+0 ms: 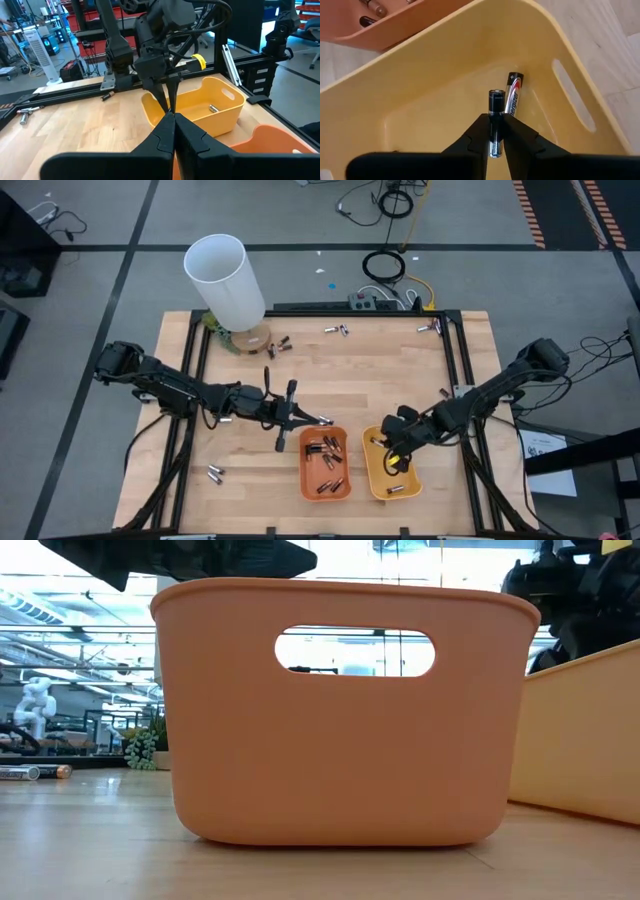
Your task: Sort batteries
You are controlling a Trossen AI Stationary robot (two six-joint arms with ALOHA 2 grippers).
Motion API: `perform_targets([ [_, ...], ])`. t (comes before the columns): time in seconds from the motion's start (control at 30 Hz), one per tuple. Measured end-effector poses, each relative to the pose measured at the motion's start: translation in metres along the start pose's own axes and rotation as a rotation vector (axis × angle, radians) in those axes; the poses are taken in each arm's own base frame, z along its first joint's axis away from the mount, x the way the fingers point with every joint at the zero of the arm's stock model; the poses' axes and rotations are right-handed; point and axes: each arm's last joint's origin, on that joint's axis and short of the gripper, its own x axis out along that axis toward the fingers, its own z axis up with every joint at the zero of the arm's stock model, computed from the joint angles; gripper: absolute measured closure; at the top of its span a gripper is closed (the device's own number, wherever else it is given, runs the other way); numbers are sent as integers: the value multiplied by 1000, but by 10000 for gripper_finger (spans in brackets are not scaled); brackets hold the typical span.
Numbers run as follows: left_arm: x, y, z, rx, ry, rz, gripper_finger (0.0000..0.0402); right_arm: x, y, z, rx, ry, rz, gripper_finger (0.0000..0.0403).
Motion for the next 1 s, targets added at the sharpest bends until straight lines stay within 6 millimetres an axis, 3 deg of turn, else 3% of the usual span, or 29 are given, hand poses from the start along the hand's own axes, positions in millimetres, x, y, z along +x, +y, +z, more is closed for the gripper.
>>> perform_targets([
  [0.6,0,0,0,1,1,0,393,-5,-6,2,-75,62,-4,344],
  [0.73,0,0,0,1,1,0,393,-22,-17,14,-66,137,-129,344],
  [1.0,0,0,0,1,1,0,393,-77,-42,50,-120,189,-478,344],
])
